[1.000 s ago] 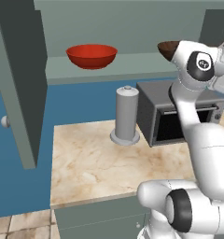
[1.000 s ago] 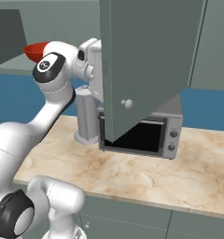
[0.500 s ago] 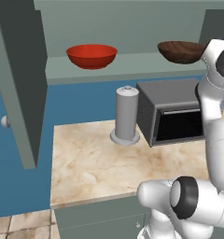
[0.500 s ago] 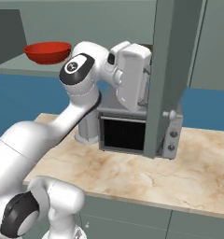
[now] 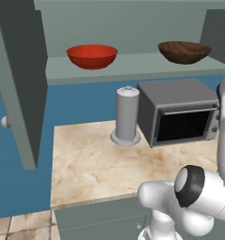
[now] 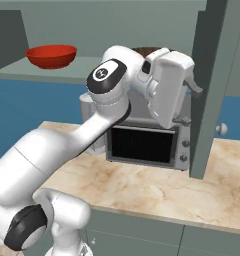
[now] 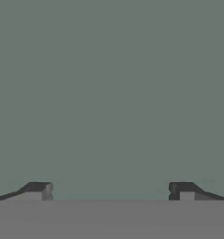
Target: Move the bowls from the cabinet to the plates on the dining table.
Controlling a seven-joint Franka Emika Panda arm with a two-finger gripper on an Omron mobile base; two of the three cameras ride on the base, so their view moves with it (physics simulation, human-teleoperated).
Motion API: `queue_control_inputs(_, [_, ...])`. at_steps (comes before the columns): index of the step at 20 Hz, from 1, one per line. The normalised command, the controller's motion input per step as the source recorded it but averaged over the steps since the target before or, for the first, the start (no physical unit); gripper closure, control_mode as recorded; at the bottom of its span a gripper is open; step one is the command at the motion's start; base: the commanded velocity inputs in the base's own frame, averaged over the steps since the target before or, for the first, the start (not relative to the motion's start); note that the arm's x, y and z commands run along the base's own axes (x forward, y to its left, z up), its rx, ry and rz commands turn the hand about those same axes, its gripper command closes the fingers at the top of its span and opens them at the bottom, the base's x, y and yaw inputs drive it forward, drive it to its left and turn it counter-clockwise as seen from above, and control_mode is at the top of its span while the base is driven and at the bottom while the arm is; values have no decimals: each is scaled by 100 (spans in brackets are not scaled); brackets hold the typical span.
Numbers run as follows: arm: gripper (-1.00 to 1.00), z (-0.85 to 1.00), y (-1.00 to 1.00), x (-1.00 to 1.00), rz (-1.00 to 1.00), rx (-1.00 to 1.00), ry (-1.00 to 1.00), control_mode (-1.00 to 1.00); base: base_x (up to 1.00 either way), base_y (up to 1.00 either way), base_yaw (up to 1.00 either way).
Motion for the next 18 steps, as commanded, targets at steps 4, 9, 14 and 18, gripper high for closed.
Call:
queue_control_inputs(4, [-100, 0, -4, -28, 0, 5, -2, -100, 0, 0, 0])
queue_control_inputs(9, [-100, 0, 10, -39, 0, 6, -7, -100, 0, 0, 0])
queue_control_inputs(14, [-100, 0, 33, -27, 1, 7, -10, -100, 0, 0, 0])
queue_control_inputs(18, [-100, 0, 48, -15, 5, 6, -11, -100, 0, 0, 0])
